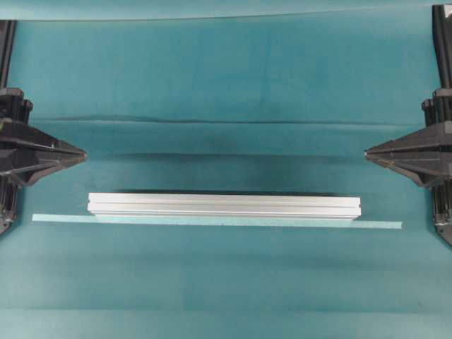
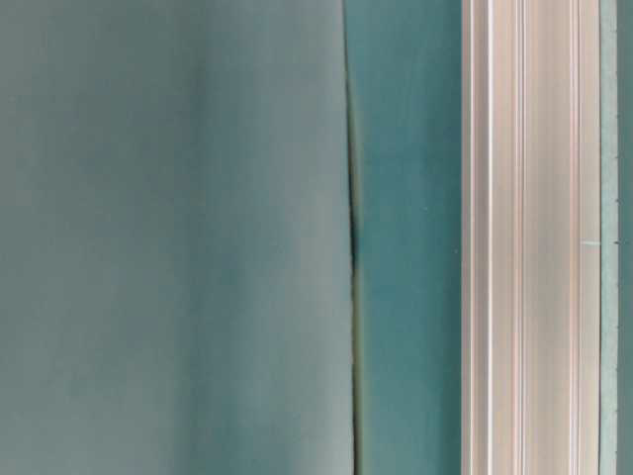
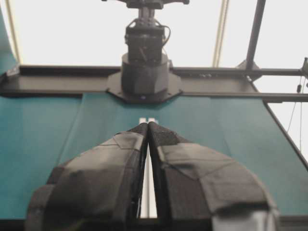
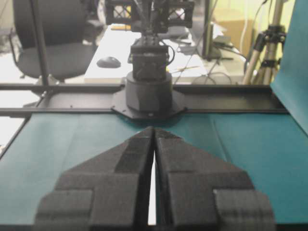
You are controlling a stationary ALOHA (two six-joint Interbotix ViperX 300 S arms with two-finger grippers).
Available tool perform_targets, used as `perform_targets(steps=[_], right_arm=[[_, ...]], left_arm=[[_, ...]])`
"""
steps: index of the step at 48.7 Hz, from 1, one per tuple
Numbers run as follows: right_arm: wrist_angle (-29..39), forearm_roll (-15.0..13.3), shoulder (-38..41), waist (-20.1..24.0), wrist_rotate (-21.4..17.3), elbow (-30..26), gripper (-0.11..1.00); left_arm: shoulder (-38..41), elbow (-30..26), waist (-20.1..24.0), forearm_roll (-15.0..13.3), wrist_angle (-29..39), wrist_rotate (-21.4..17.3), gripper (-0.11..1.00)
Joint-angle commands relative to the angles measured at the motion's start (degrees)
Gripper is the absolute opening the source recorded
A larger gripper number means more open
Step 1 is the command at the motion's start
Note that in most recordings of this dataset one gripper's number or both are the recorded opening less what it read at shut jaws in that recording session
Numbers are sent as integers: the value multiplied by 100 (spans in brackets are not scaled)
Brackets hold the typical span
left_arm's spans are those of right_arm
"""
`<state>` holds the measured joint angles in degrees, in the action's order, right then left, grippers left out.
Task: Lift the metal rail with both hands.
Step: 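Move both grippers down over the rail's left and right ends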
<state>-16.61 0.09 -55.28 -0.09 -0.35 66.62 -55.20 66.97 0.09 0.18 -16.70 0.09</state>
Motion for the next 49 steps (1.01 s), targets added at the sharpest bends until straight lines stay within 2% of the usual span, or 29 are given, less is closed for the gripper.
perform_targets(steps=[1,3,6,9,20,36,49], right_arm=[[-18,35,123,-53,-44,-9,10],[193,255,229,-62,-79,-44,11],[624,562,396,-88,-193,-176,4],[1046,703,589,-132,-325,-316,0],[2382,703,1459,-176,-615,-1046,0],[3955,703,2769,-176,-624,-2021,0],[5449,703,3858,-176,-580,-3032,0]], left_arm=[[343,-237,0,70,352,167,14],[483,-360,0,70,571,237,13],[677,-536,0,70,826,281,5],[817,-712,0,70,1090,281,-1],[1389,-1389,-18,79,2408,246,-2],[2479,-2224,-35,79,3709,554,-2],[3296,-2865,-18,105,4843,554,-2]])
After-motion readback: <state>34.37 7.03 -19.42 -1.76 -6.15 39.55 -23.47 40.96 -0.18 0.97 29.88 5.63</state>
